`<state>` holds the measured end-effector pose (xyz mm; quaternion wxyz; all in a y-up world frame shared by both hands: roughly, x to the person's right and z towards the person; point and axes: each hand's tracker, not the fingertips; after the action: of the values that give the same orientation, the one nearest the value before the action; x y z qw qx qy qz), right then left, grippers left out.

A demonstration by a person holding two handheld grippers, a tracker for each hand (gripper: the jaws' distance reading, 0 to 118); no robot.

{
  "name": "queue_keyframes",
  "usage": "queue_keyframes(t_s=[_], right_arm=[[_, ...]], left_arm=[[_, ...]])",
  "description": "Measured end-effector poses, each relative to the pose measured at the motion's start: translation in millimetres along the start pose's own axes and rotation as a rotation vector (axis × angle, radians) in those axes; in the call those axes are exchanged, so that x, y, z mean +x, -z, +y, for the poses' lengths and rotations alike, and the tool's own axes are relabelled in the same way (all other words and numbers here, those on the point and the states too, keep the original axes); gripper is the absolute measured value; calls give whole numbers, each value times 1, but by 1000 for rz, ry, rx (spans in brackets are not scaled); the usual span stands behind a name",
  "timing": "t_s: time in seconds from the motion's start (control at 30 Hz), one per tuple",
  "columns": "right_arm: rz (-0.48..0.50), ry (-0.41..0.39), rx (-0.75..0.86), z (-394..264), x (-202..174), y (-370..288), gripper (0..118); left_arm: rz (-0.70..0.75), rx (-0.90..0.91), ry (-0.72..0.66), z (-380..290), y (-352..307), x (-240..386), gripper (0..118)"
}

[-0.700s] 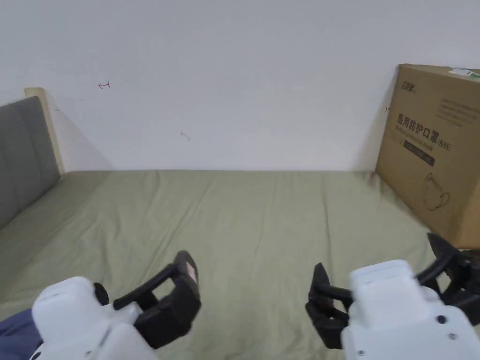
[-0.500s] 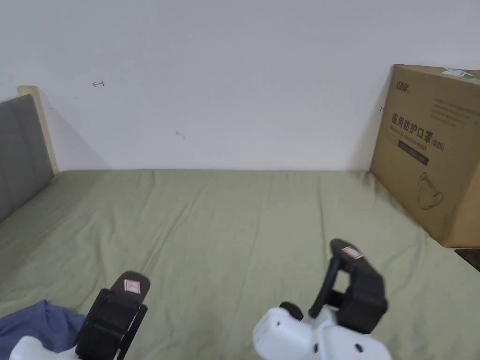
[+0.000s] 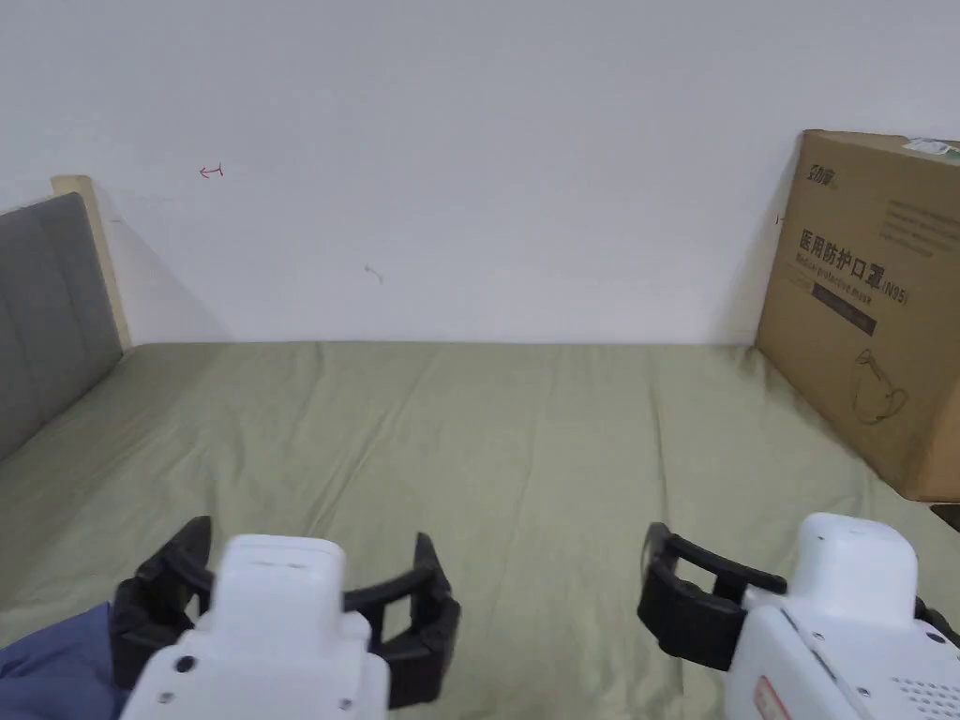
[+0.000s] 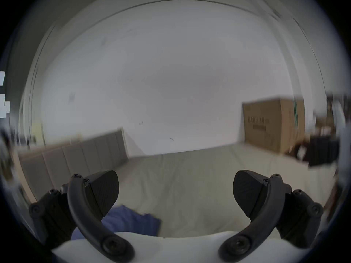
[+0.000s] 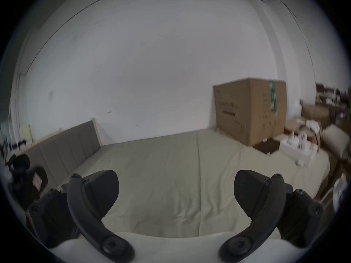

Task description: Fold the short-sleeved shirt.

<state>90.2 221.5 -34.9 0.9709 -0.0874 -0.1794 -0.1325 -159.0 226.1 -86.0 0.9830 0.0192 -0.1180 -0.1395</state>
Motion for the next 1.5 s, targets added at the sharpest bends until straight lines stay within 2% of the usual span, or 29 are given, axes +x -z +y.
queue_keyframes(t_s=[0.07, 0.17, 0.27, 0.37, 0.4, 0.47, 0.5, 0.53, 0.57, 0.6, 0.7, 0.8, 1.0, 1.07, 1.2, 1.33, 1.5], right_arm=[[-52, -92, 8, -12, 3, -3, 118], [-62, -198, 44, -11, -1, -10, 118], [-63, -215, 97, -6, -7, -17, 118], [-120, -220, 106, 0, -14, -21, 118], [-116, -215, 105, 1, -14, -23, 118], [-106, -205, 115, 2, -13, -26, 107], [-90, -210, 120, 2, -13, -27, 90], [-91, -214, 118, 1, -14, -27, 42], [-113, -226, 113, 0, -17, -26, 11], [-128, -229, 113, -3, -17, -24, 7], [-103, -201, 103, -4, -14, -25, 5], [-114, -232, 121, -6, -16, -27, 1], [-88, -212, 109, -2, -13, -26, 1], [-15, -198, 92, 2, -15, -25, 1], [53, -215, 95, 6, -38, -19, 1], [240, -171, 45, -1, -73, -11, 1], [405, -236, -24, -19, -132, -12, 1]], left_arm=[[-12, -24, 38, -6, -2, 13, 118], [-70, -68, -120, -5, -2, 6, 118], [-80, -58, -259, 7, -1, -8, 118], [-71, -75, -253, 18, -3, -13, 109], [-64, -72, -243, 19, -4, -13, 99], [-33, -37, -201, 17, -10, -10, 48], [-16, -24, -210, 16, -11, -9, 23], [-10, -32, -216, 16, -13, -7, 7], [-5, -35, -220, 15, -13, -7, 6], [-13, -33, -232, 13, -13, -9, 2], [-61, -62, -293, 9, -9, -14, 0], [-53, -89, -295, 7, -5, -13, 0], [-72, -96, -302, 7, -6, -16, 0], [-65, -95, -293, 9, -7, -20, 0], [-7, -113, -327, 7, -15, -46, 0], [151, -145, -310, -1, -34, -88, 0], [342, -229, -332, -18, -58, -141, 0]])
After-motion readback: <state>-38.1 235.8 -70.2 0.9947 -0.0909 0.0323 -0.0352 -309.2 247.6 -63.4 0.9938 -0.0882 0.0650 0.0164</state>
